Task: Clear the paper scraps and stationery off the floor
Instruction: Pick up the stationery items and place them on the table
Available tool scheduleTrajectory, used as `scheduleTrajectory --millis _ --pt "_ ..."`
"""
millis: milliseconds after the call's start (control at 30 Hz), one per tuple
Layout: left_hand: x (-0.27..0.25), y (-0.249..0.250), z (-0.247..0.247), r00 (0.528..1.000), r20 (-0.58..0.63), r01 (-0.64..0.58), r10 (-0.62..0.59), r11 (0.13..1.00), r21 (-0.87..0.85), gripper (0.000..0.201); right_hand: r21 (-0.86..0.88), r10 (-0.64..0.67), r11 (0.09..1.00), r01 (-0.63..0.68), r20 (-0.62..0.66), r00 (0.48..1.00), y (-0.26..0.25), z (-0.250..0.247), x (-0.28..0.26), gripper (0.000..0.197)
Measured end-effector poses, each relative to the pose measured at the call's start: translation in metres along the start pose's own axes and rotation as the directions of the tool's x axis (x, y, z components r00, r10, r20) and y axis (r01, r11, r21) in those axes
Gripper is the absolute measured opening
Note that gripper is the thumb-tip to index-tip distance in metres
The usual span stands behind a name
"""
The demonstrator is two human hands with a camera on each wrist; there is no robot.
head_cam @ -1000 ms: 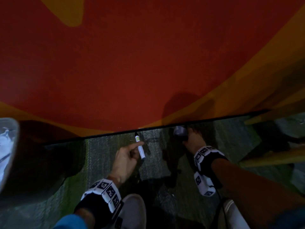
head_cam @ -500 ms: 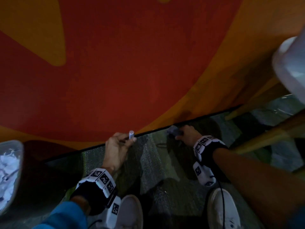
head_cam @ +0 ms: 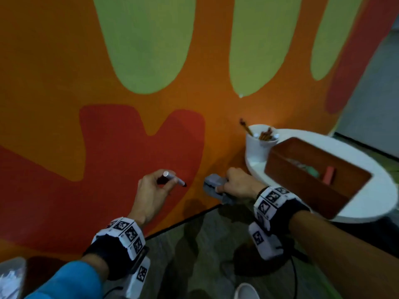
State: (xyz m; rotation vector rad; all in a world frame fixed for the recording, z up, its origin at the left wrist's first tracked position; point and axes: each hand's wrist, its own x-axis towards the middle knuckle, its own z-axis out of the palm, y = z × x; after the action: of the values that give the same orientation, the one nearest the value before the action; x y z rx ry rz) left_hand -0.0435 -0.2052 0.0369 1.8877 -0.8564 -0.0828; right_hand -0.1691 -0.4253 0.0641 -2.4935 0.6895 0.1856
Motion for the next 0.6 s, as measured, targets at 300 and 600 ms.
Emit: scheduleTrajectory --millis 300,600 --pt "0.04 0.169 0.055 0.951 -0.119 -0.308 0.287 0.92 -0.242 0.019 0.419 0.148 0.906 0.055 -0.435 0.888 0.04 -0.117 -0.115 0.028" --pt "0.123 0.234 0.128 0.983 -0.071 -0.176 0.169 0.979 -0.1 0.005 0.344 0.45 0.891 -0.296 -0.591 0.669 0.115 -0.128 -0.11 0.031"
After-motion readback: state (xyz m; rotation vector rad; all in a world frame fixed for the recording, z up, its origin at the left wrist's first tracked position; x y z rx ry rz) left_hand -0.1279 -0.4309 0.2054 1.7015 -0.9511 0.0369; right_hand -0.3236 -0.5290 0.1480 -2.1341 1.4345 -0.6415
